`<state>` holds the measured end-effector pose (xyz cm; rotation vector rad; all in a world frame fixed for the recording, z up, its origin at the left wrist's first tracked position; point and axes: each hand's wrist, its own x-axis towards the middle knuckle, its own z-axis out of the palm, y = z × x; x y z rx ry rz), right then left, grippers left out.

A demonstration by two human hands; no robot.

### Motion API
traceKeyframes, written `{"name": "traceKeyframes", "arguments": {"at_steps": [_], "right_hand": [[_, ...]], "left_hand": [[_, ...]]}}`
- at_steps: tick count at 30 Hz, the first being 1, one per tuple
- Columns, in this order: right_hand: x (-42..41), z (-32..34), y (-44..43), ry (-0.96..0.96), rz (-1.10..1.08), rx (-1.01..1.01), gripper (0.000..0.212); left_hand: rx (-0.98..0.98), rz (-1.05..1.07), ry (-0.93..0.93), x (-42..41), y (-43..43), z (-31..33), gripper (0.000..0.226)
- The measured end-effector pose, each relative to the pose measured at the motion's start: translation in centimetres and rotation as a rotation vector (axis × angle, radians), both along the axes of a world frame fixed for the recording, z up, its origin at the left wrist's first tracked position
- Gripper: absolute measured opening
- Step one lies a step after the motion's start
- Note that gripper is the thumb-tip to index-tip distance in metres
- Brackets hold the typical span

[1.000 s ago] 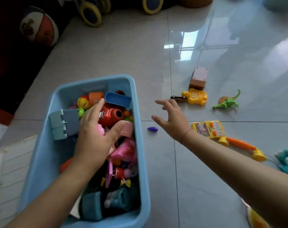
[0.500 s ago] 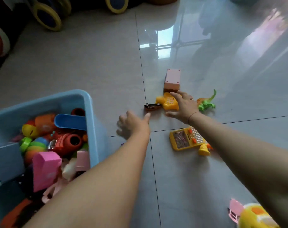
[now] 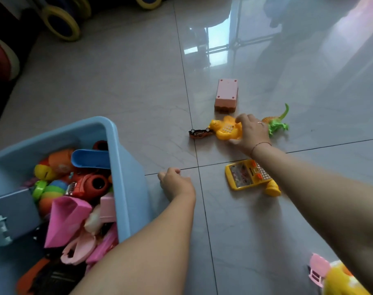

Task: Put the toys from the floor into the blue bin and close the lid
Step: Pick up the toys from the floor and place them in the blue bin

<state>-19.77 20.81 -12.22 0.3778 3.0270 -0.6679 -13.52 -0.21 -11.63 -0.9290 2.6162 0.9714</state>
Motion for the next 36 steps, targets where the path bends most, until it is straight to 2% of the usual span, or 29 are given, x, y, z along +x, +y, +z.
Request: {"name": "traceKeyframes", "arguments": {"at_steps": [3,8,10,14,16,18,21,24,26,28,30,32,36], "right_hand": [[2.7,1.4,-0.2,0.105,-0.120,-0.171,0.061],[9.2,5.5,-1.6,0.161,-0.198,-0.472,0.059],[11.3,7.8,-2.2,0.170,-0.195,-0.602,0.056],[13.6,14.1,-3.9,0.251,-0.186,-0.794,0.054],[14.0,17.1,-5.7,0.337,-0.158,-0.822,0.056],[14.4,19.7,-8.5,0.400,-0.069,-0.834,0.056],[15.6,21.7,-14.3,0.358,0.183,-0.748,0.057],[16.8,21.1,-20.1,0.293,0.429,-0.599,0.063],[17.0,20.0,-22.7,0.220,0.510,-0.529,0.068],[16.6,19.0,-23.1,0.166,0.542,-0.495,0.073],[15.8,18.2,-21.2,0.197,0.505,-0.469,0.074],[14.9,16.7,-17.4,0.247,0.404,-0.434,0.070],[11.9,11.6,-6.3,0.184,0.109,-0.202,0.073]], "left_hand": [[-0.041,0.002,-0.081,1.5,-0.4,0.0,0.028],[0.062,-0.094,-0.087,3.3,0.0,0.1,0.020],[0.160,-0.139,-0.062,3.8,1.1,1.4,0.019],[0.411,-0.326,0.164,2.9,2.6,8.1,0.019],[0.427,-0.398,0.357,2.3,0.7,13.0,0.016],[0.342,-0.419,0.550,2.8,-3.3,17.5,0.014],[0.108,-0.281,0.720,5.6,-11.2,21.1,0.015],[-0.079,-0.161,0.610,8.8,-18.1,20.7,0.018],[-0.133,-0.127,0.517,9.9,-21.0,19.4,0.030],[-0.137,-0.111,0.510,9.9,-21.8,19.0,0.044],[-0.134,-0.123,0.567,9.0,-20.6,19.3,0.054],[-0.135,-0.195,0.629,7.5,-17.4,20.2,0.051],[-0.134,-0.523,0.753,3.2,-7.7,20.6,0.049]]}}
